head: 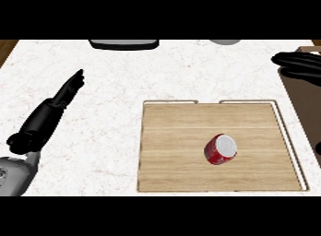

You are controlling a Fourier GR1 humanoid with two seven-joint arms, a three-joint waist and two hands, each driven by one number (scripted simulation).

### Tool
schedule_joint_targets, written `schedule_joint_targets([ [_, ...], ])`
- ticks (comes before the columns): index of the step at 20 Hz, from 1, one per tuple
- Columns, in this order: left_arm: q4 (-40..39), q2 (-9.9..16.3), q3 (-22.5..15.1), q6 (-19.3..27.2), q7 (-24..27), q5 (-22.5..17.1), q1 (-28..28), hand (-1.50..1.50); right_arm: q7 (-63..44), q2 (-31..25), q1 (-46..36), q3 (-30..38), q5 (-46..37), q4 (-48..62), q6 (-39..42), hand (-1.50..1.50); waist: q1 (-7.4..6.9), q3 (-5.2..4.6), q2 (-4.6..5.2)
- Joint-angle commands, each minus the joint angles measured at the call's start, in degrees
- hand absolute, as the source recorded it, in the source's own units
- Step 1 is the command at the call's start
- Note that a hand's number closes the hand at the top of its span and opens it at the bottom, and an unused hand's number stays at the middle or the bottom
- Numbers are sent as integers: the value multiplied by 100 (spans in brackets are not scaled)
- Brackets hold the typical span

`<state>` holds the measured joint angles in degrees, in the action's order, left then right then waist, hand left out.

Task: Pick the can from the tray and place it in the cardboard box

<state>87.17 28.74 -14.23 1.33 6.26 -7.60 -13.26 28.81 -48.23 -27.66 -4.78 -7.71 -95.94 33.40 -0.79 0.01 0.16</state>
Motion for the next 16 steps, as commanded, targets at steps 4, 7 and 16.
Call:
schedule_joint_targets([
  [4, 151, -116, -6, 64, -80, 168, 79, 0, -627, -322, -389, -874, -782, -1075, 633, -150, 32, -8, -42],
  [7, -24, -164, 90, -26, -167, 127, -44, 0, -1136, -202, -14, -1252, -1436, -1795, 388, -150, 106, -5, -36],
  [16, -21, -351, 251, -169, -121, 377, -37, 0, -3038, 460, 468, -1698, -1766, -3008, 1234, -150, 108, -4, -33],
])
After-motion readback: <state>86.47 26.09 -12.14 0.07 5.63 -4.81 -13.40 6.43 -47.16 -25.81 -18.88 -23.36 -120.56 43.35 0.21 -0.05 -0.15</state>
